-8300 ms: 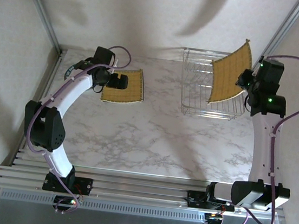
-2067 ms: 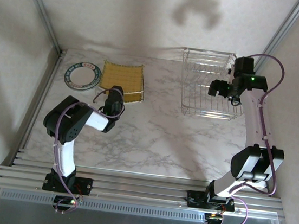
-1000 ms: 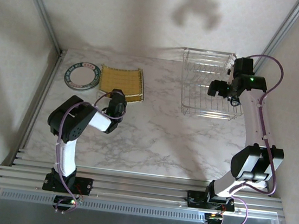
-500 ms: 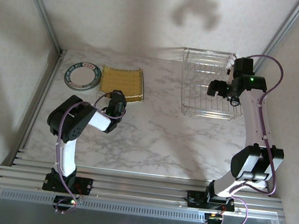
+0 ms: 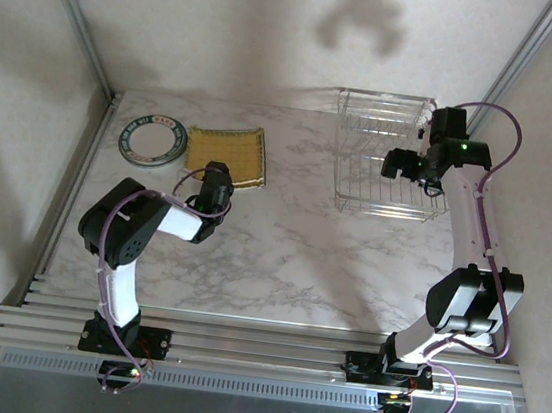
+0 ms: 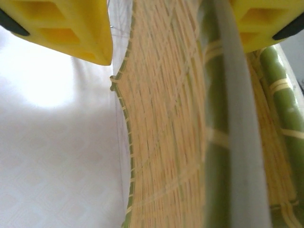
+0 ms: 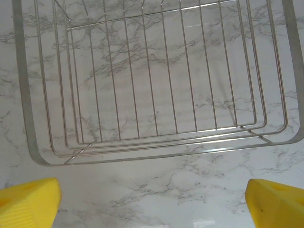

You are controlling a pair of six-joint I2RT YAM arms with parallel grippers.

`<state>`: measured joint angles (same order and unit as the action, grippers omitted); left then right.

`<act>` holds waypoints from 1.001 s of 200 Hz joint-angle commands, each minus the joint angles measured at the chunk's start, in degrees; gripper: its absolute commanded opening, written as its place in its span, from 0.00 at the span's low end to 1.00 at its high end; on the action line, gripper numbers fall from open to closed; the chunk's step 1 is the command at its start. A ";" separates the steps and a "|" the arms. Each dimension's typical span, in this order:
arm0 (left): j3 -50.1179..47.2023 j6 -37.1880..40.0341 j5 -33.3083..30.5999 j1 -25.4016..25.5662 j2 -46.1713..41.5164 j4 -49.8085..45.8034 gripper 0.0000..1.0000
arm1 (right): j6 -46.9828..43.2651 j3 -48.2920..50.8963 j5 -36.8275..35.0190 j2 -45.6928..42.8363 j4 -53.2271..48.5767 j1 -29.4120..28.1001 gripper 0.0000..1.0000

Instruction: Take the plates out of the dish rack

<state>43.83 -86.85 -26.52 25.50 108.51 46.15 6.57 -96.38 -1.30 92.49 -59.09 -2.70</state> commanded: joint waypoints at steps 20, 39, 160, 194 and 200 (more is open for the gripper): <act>2.43 0.54 1.20 -0.95 -3.75 -5.81 0.68 | -0.64 0.58 0.72 -0.99 0.57 0.33 0.99; 3.91 1.02 1.68 -1.18 -4.91 -9.75 0.80 | -0.51 0.58 0.92 -1.08 0.79 0.33 0.99; 6.73 3.22 12.21 -2.93 -8.91 -20.83 1.00 | -0.11 1.01 1.69 -1.50 1.74 0.33 0.99; 7.37 3.52 15.95 -3.99 -9.95 -23.40 1.00 | 0.10 1.24 1.91 -1.99 1.95 0.34 0.99; 7.41 3.54 16.87 -4.36 -9.96 -23.69 1.00 | 0.11 1.35 1.92 -2.09 2.08 0.35 0.99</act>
<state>49.36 -84.75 -13.21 22.65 101.25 24.95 6.61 -96.14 0.03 92.47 -57.78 -2.70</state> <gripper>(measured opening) 0.996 0.990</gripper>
